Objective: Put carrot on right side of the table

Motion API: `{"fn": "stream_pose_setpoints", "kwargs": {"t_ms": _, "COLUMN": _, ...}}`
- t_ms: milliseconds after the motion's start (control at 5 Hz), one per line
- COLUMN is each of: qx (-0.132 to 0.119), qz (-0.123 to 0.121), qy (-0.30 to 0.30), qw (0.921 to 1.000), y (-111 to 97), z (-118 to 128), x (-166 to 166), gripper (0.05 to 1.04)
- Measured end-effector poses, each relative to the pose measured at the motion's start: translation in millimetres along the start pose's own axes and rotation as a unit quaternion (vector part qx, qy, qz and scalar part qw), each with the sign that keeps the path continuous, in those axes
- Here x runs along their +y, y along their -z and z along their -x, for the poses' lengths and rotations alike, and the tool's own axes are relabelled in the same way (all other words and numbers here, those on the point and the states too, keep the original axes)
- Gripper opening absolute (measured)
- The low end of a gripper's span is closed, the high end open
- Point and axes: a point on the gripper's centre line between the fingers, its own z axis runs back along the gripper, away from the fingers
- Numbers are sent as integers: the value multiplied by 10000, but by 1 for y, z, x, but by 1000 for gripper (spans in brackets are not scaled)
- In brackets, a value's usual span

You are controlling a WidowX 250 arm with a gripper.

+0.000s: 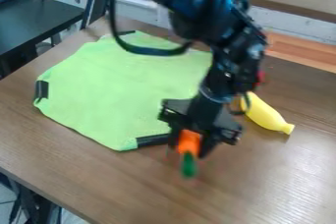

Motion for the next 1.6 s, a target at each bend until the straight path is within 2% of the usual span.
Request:
{"fn": "stream_pose_setpoints", "kwargs": {"t_ms": 400, "qx": 225, "qz": 120, "qy": 175, "qw": 9995, "y": 3, "z": 5, "x": -36, "gripper": 566}}
{"fn": "stream_pose_setpoints", "kwargs": {"t_ms": 600, "qx": 280, "qz": 192, "qy": 281, "qw": 9990, "y": 7, "z": 0, "x": -44, "gripper": 639}}
{"fn": "stream_pose_setpoints", "kwargs": {"t_ms": 800, "qx": 284, "qz": 366, "qy": 359, "qw": 9983, "y": 5, "z": -2, "x": -51, "gripper": 928}}
{"fn": "stream_pose_setpoints", "kwargs": {"t_ms": 1000, "qx": 417, "qz": 593, "qy": 425, "qw": 9965, "y": 7, "z": -7, "x": -47, "gripper": 1009}}
{"fn": "stream_pose_setpoints", "kwargs": {"t_ms": 1200, "qx": 674, "qz": 785, "qy": 438, "qw": 9937, "y": 12, "z": -5, "x": -33, "gripper": 1003}}
{"fn": "stream_pose_setpoints", "kwargs": {"t_ms": 1400, "qx": 559, "qz": 1250, "qy": 322, "qw": 9901, "y": -20, "z": -13, "x": -7, "gripper": 999}}
{"fn": "stream_pose_setpoints", "kwargs": {"t_ms": 1600, "qx": 626, "qz": 1514, "qy": 252, "qw": 9862, "y": -38, "z": -13, "x": 21, "gripper": 999}}
